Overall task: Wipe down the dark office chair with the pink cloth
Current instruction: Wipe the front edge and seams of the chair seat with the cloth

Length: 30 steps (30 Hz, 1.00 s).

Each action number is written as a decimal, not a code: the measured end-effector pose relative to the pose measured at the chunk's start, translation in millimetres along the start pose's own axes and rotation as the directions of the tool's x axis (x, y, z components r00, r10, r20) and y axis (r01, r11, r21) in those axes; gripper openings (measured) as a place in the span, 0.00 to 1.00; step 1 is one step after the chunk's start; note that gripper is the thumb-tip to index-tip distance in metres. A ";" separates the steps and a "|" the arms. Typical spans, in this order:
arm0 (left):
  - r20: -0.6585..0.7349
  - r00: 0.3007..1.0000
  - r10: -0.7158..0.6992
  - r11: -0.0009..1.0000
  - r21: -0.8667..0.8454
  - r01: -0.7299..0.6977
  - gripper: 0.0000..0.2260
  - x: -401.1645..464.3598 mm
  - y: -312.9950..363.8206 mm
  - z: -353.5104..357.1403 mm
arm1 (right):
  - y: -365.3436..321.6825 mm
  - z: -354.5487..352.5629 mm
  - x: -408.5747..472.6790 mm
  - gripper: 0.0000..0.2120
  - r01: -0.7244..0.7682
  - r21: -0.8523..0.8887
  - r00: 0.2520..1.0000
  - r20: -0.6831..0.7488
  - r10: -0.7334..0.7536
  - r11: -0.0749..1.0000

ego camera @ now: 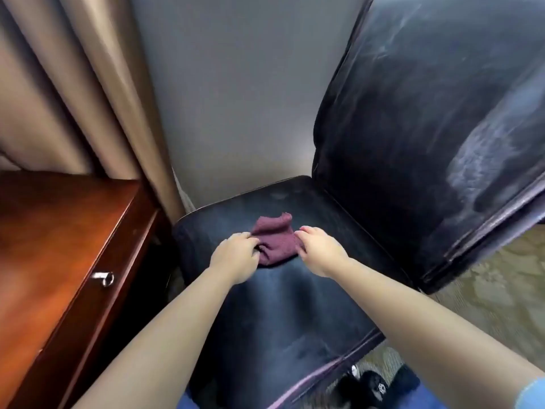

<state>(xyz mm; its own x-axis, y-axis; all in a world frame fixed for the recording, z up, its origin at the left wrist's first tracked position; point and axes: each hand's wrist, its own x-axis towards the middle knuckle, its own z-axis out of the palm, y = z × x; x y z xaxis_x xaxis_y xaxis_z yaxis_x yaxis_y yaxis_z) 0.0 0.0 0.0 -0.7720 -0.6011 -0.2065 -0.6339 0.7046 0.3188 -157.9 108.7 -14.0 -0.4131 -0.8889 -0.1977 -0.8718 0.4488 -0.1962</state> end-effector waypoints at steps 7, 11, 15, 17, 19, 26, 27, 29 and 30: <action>0.013 0.988 -0.157 0.956 -0.250 0.155 0.20 78.5 -23.2 31.4 | 1.5 23.5 75.3 0.17 -0.194 0.344 0.974 -0.044 0.223 0.919; 0.026 0.969 -0.246 0.912 -0.334 0.240 0.22 113.4 -32.9 42.0 | 0.5 29.7 111.8 0.20 -0.313 0.499 0.931 -0.006 0.365 0.808; 0.002 0.950 -0.314 0.869 -0.403 0.288 0.19 132.3 -30.0 47.6 | 0.9 35.4 128.6 0.24 -0.365 0.551 0.916 0.067 0.396 0.751; 0.061 0.956 -0.288 0.854 -0.436 0.285 0.21 132.2 -26.4 47.4 | 1.7 34.7 126.9 0.24 -0.355 0.553 0.920 0.063 0.387 0.754; 0.156 0.961 -0.227 0.856 -0.439 0.273 0.18 125.7 -21.2 46.9 | 2.1 29.9 119.0 0.19 -0.326 0.552 0.931 0.045 0.363 0.768; 0.044 0.975 -0.217 0.838 -0.504 0.209 0.04 68.6 7.6 13.6 | -2.2 -31.9 62.0 0.14 -0.163 0.586 0.948 -0.130 0.291 0.794; -0.006 0.975 -0.220 0.838 -0.514 0.186 0.04 63.3 8.9 5.1 | -3.0 -41.2 55.3 0.14 -0.151 0.577 0.947 -0.149 0.285 0.802; -0.113 0.971 -0.212 0.832 -0.542 0.119 0.03 45.4 15.2 -18.7 | -5.6 -64.1 33.4 0.15 -0.120 0.565 0.938 -0.204 0.279 0.816; -0.163 0.965 -0.206 0.824 -0.561 0.081 0.02 36.4 17.8 -29.7 | -7.7 -73.7 22.8 0.15 -0.106 0.566 0.934 -0.224 0.277 0.817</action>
<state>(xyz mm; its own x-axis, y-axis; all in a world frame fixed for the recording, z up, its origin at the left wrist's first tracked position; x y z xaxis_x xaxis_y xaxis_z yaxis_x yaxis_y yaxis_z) -38.0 -20.6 25.6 -0.6067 -0.7867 -0.1139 -0.5591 0.3204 0.7647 -180.0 78.3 53.8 -0.6866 -0.7267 -0.0238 -0.5194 0.5131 -0.6833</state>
